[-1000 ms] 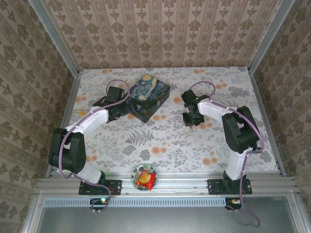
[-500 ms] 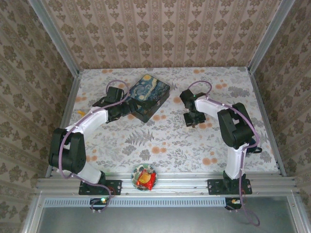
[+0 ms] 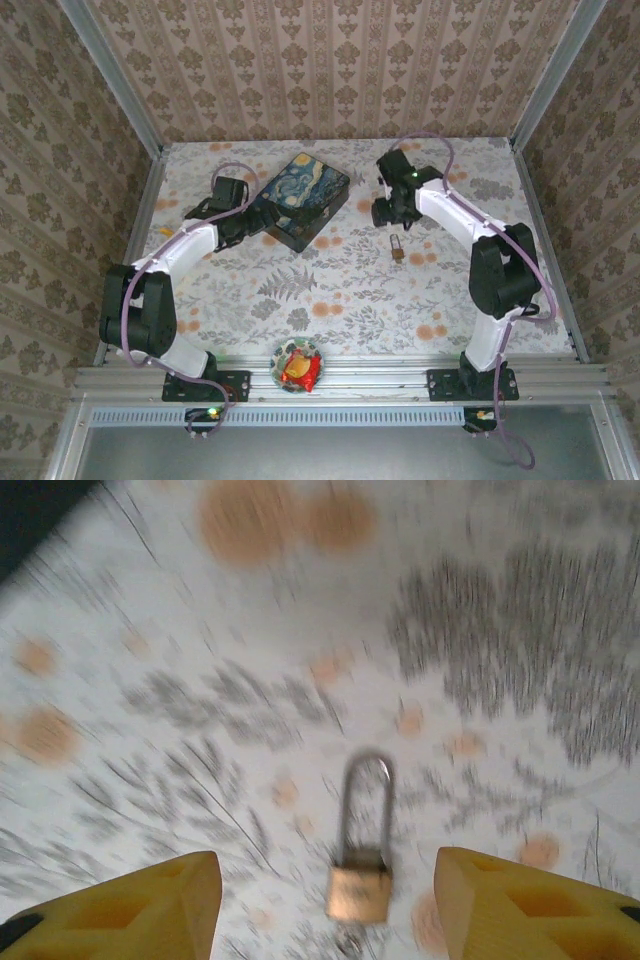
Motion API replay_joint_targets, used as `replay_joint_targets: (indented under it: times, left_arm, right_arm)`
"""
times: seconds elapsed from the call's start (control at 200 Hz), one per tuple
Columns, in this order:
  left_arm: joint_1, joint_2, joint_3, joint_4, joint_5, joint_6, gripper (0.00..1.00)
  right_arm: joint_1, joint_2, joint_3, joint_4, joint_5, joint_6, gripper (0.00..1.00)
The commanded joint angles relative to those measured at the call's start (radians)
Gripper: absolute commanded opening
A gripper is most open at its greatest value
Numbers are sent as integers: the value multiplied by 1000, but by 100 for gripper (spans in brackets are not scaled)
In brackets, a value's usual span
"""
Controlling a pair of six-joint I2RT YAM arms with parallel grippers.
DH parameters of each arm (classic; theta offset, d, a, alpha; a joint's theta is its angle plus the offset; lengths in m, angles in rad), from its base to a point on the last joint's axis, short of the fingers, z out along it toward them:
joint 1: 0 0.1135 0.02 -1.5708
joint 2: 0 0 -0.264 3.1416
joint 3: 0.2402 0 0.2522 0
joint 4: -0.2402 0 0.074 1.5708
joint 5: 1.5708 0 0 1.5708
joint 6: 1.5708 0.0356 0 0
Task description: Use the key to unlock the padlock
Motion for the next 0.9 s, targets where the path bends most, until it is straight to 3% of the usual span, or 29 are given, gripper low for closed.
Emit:
replay_joint_targets:
  times: [0.0, 0.335, 0.655, 0.895]
  left_arm:
    - [7, -6, 23, 26, 19, -27, 98]
    - [10, 2, -6, 104, 21, -81, 96]
    - [10, 51, 0, 134, 46, -115, 100]
    - [9, 103, 33, 150, 66, -111, 100]
  right_arm:
    - [-17, 40, 82, 82, -105, -23, 58]
    - [-27, 326, 422, 270, -299, 30, 56]
    - [-23, 638, 812, 140, -389, 70, 58]
    - [-24, 705, 861, 100, -426, 75, 52]
